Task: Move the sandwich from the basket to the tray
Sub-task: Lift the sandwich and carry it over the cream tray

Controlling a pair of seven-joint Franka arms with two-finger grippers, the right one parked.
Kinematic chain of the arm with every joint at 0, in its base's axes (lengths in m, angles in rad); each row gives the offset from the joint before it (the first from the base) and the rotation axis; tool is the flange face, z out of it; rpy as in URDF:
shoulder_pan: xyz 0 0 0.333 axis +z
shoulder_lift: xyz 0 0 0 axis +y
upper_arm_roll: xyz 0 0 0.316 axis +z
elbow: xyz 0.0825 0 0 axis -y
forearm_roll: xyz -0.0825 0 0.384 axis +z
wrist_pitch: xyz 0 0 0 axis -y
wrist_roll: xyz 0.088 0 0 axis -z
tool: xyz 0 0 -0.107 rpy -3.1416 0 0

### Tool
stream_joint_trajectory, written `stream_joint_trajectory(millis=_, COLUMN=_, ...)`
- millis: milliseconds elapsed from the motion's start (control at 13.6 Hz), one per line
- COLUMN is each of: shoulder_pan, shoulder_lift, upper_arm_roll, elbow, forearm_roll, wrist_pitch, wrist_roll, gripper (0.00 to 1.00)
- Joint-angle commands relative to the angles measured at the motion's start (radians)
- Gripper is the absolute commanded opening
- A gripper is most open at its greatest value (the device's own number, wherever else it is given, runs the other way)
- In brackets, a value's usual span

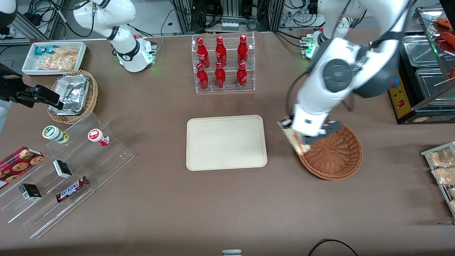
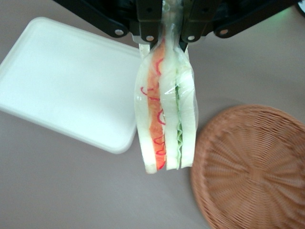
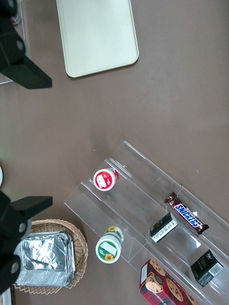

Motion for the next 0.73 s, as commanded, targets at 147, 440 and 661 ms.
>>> stream_joint_trajectory(millis=147, shoulder_pan=-0.188, shoulder_lift=0.189, upper_arm_roll=0.008, elbow=0.075, forearm_roll=0.023, wrist_pitch=0.193, wrist_roll=0.015, gripper=0.08)
stream_joint_trajectory(millis=440, shoulder_pan=-0.304, shoulder_lift=0.332, upper_arm_roll=0.009, elbow=0.138, forearm_roll=0.066, wrist_pitch=0.292, wrist_roll=0.103, gripper=0.09)
stream_joint_trajectory(millis=661, shoulder_pan=-0.332, shoulder_lift=0.394, upper_arm_roll=0.009, elbow=0.154, forearm_roll=0.101, wrist_pitch=0.327, wrist_roll=0.104, gripper=0.09)
